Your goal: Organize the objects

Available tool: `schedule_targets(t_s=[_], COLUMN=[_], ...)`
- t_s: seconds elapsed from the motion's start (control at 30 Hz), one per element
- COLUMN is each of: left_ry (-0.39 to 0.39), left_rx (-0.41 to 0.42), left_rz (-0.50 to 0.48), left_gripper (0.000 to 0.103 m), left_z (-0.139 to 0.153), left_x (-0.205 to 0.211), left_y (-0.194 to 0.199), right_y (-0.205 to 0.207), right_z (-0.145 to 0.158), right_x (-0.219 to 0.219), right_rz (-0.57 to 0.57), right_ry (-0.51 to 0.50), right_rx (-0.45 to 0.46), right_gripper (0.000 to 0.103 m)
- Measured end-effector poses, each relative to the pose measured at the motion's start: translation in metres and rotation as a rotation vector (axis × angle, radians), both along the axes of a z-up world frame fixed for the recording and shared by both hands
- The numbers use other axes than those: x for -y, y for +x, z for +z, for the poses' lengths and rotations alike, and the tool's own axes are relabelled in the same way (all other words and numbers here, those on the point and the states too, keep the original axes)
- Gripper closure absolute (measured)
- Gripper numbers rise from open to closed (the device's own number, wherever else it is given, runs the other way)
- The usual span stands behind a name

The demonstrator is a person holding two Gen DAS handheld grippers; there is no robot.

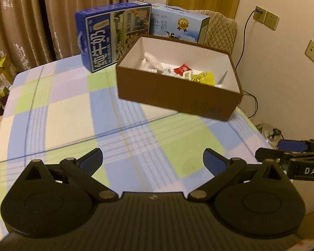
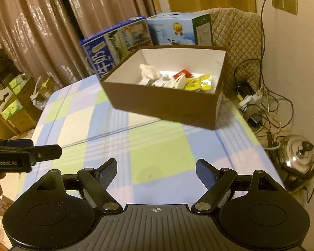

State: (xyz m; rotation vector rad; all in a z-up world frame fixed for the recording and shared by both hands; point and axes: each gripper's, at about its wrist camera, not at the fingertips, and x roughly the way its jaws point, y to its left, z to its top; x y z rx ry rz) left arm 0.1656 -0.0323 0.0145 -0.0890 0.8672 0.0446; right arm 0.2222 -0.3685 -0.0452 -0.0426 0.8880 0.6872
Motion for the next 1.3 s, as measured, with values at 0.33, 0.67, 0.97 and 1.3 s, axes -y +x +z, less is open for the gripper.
schedule_targets(t_s=[0.33,0.67,0.97,1.3], left_ry=[0.009,-0.005,0.006,0.005], left_rx=[-0.012,-0.018,-0.019,-0.014], left_rz=[-0.033,-0.054,-0.066,-0.067], left_gripper=[0.002,0.002,0.002,0.002], left_z=[0.0,-0.002,-0.003,-0.002], left_x=[-0.019,-0.025,-0.029,-0.033], left_y=[-0.069,-0.111,-0.126,-0.128], right_y=[-0.07,-0.115,-0.131,-0.133], right_z=[0.001,-0.002,-0.003,-0.004], right_x=[-0.006,-0.007,-0.009,-0.011], right_rz=[-0.018,-0.022,-0.018,-0.017], right_ry=[-0.006,-0.013,-0.015,-0.026], right_rx=[-0.004,-0.002,-0.003,0.0], right_gripper=[0.023,0.023,0.023,0.023])
